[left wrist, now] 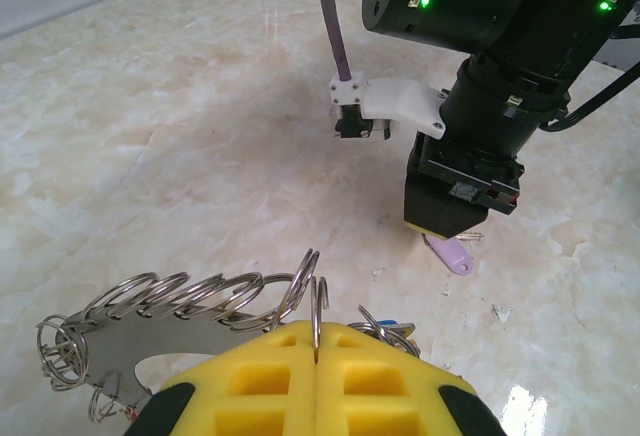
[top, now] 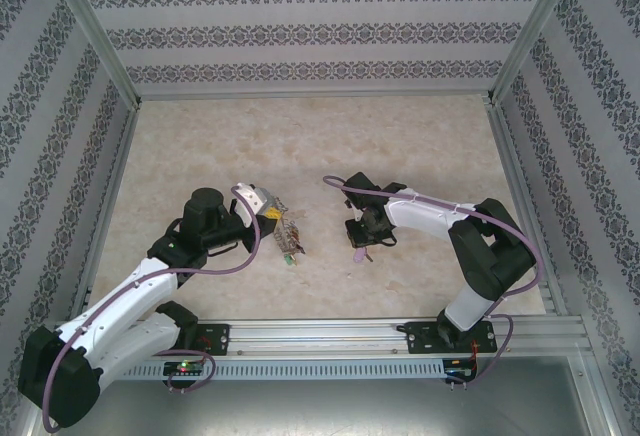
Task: Put the keys on the keyring
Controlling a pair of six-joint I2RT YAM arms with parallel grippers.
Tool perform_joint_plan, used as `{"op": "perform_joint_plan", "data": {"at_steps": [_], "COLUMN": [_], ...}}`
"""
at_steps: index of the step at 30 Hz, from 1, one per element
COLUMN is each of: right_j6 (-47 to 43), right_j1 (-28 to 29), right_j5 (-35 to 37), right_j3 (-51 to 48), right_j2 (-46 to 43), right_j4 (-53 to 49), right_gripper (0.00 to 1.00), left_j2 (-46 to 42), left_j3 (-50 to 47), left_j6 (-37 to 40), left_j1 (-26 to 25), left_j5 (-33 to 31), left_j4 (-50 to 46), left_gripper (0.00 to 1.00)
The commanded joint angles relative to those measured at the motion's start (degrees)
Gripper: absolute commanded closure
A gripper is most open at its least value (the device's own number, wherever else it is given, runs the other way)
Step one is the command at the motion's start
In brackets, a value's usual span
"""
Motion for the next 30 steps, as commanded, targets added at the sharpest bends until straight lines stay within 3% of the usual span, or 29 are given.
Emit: {"op": "perform_joint_plan", "data": {"at_steps": [1, 30], "right_j6": [0.47, 0.43], "right_j1": [-0.47, -0.33], "right_j5": [0.40, 1.11], "right_j3": [-0.59, -0.24], "right_j2": [-0.85, -0.30], "right_j4": [-1.80, -2.09], "right_gripper": [0.81, 0.85], "left_j2": [-0.16, -0.06], "left_j3": [1.68, 1.99], "left_j6": [-0.65, -0.33], "left_j1": [-0.73, -0.73], "left_j5": [0.98, 0.98], "left_j4": [4.18, 3.76], "left_gripper": [1.00, 1.00]}}
